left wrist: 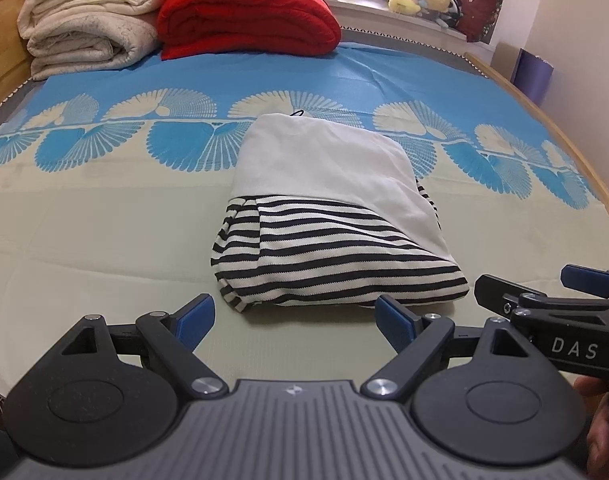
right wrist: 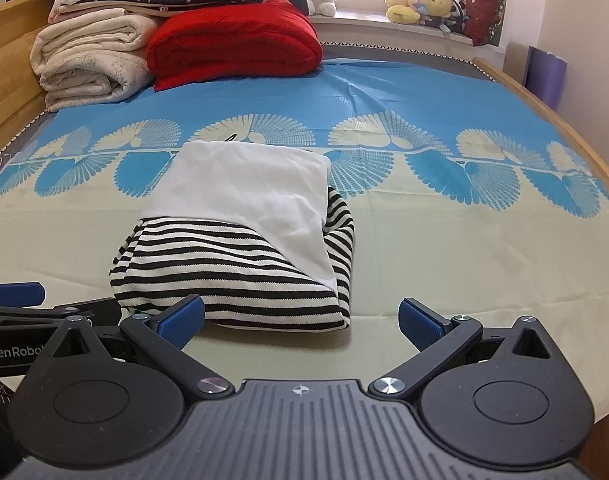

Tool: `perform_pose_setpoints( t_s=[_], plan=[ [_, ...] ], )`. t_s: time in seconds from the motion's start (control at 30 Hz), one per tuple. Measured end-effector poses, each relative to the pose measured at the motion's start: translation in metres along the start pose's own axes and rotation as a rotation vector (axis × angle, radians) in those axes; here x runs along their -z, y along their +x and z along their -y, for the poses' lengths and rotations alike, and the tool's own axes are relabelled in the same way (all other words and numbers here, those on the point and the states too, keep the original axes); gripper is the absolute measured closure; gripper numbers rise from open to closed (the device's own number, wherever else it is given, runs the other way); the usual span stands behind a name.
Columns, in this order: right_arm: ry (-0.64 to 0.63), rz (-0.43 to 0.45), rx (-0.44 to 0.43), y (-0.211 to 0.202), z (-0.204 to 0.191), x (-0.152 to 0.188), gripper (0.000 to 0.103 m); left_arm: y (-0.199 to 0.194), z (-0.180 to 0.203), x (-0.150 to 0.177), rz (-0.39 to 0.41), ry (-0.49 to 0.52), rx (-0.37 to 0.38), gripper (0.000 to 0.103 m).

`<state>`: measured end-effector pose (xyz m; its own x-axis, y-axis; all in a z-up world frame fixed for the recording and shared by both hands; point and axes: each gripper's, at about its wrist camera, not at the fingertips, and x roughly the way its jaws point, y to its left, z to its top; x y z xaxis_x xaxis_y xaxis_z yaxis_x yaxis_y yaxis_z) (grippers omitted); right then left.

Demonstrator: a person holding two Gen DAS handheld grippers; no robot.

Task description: Fold small clothes

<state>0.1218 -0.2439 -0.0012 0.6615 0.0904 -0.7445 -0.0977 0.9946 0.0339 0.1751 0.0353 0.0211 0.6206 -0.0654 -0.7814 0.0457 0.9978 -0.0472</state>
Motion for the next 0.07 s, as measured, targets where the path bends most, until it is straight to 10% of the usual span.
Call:
perform_pose_setpoints(
  t_s=[0.07],
  plan=[
    [-0.007,0.001,0.001,-0.0012,0.0002,0.0009,0.001,0.0009,0.0013,0.0001,-0.008,0.008,0.002,0.012]
  ],
)
